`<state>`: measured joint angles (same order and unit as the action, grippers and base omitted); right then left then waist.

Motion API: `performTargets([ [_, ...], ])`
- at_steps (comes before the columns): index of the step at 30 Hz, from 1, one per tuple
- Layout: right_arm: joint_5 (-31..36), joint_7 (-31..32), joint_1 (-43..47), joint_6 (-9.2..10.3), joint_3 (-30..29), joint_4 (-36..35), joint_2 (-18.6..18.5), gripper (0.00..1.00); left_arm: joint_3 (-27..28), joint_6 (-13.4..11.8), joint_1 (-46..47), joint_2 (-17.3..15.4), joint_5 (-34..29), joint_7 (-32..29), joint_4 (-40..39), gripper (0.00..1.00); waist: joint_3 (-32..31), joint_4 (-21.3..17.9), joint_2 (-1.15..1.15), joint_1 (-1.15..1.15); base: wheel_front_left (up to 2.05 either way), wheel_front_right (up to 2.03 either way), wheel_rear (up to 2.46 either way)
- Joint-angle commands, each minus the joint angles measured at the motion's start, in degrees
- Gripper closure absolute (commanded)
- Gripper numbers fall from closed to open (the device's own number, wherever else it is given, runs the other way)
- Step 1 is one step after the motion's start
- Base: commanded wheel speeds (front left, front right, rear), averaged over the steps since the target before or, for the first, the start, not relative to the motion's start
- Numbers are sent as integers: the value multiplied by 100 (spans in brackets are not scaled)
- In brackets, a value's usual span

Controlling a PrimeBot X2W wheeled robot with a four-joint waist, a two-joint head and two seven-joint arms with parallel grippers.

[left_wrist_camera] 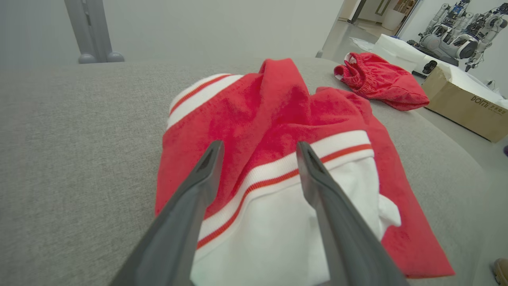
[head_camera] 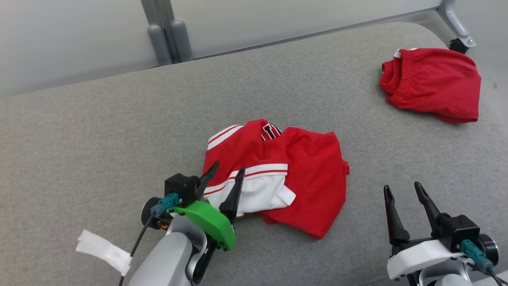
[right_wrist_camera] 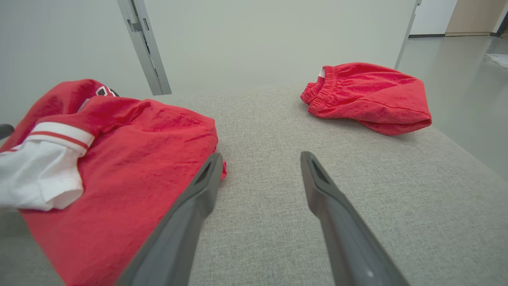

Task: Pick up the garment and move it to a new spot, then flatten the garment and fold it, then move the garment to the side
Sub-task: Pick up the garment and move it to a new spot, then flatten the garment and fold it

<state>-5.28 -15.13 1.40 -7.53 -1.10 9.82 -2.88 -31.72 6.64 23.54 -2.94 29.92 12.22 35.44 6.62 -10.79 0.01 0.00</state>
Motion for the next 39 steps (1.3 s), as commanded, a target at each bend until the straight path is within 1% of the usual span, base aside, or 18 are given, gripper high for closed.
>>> performTargets([
  [1,67,-1,22,9,-20,-37,-8,0,87,-10,-77,-20,111,149,-87,0,-142,188,-1,0,0,0,0],
  [4,121,-1,128,9,-22,-85,-53,0,388,-71,-465,-13,238,284,-481,0,-325,350,-1,0,0,0,0],
  [6,155,-1,213,9,-34,-130,-72,0,650,-122,-813,-24,127,298,-959,0,-453,501,-1,0,0,0,0],
  [8,184,-1,299,8,-22,-181,-86,0,880,-175,-1284,-108,-101,294,-1411,0,-561,656,-1,0,0,0,0],
  [10,210,-1,353,9,13,-249,-126,0,1185,-224,-1811,-116,-127,294,-1796,0,-660,818,-1,0,0,0,0],
  [12,230,-1,411,8,23,-304,-125,0,1463,-219,-2204,-128,-283,295,-2103,0,-734,953,-1,0,0,0,0],
  [16,249,-1,467,9,16,-383,-106,0,1936,-220,-2920,-149,-645,295,-2467,0,-858,1202,-1,0,0,0,0],
  [22,262,-1,570,9,-30,-369,-78,0,2485,-113,-3517,-72,-1027,289,-2672,0,-995,1455,-1,0,0,0,0],
  [30,276,-1,595,9,-20,-290,-64,0,2703,30,-3667,-18,-1184,290,-2656,0,-1062,1490,-1,0,0,0,0],
  [39,282,-1,553,8,16,-227,-63,0,2658,69,-3610,0,-1144,290,-2630,0,-1042,1381,-1,0,0,0,0],
])
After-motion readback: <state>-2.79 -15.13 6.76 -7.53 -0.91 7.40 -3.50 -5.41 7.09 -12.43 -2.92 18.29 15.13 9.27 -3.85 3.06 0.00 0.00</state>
